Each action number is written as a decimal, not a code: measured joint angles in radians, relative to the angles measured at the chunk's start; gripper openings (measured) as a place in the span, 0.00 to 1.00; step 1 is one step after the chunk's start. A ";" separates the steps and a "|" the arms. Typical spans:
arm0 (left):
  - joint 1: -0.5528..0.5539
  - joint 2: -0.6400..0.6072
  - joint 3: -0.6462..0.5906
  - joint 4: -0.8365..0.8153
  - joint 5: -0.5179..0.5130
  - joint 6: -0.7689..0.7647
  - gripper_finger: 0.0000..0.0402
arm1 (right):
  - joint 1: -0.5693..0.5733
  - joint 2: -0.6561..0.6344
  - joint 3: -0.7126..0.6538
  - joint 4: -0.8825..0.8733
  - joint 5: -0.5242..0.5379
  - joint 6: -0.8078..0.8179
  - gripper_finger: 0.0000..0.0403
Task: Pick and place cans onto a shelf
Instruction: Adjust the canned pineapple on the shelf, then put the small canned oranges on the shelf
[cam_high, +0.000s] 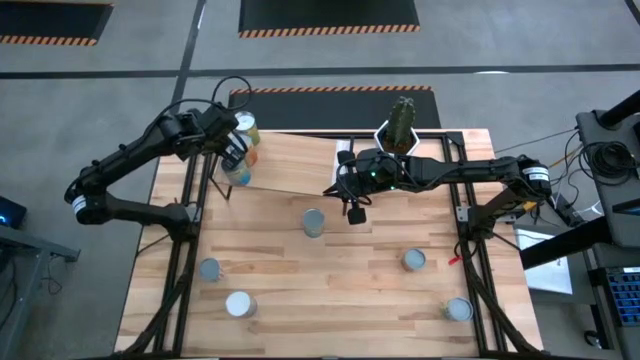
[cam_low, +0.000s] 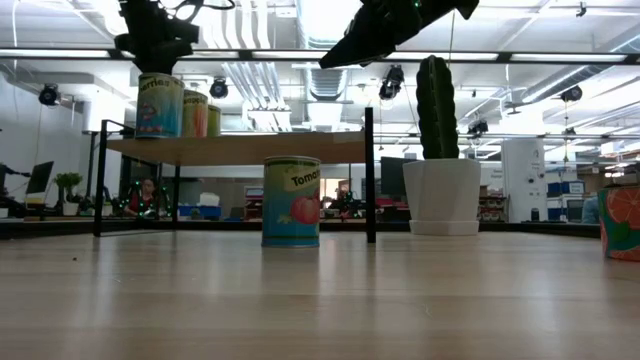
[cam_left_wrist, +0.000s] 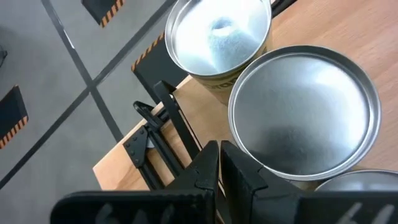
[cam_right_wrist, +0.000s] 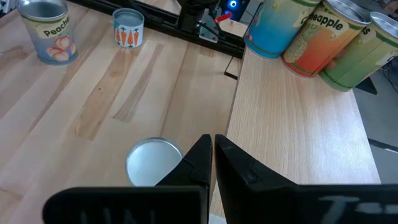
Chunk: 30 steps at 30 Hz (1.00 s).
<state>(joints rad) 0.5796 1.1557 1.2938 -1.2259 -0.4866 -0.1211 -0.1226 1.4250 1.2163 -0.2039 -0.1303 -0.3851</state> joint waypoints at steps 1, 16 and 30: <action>0.000 -0.005 0.000 0.000 -0.001 0.000 0.00 | 0.000 0.000 0.000 0.000 0.000 0.000 0.02; -0.358 -0.287 -0.121 0.302 -0.072 -0.076 0.00 | 0.000 0.000 -0.007 0.001 0.000 0.038 0.02; -0.684 -0.339 -0.308 0.682 -0.170 0.042 0.00 | 0.044 0.000 0.004 -0.086 0.001 0.222 0.02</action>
<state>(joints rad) -0.1040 0.8170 0.9860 -0.5434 -0.6568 -0.0793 -0.0790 1.4250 1.2208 -0.2894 -0.1290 -0.1627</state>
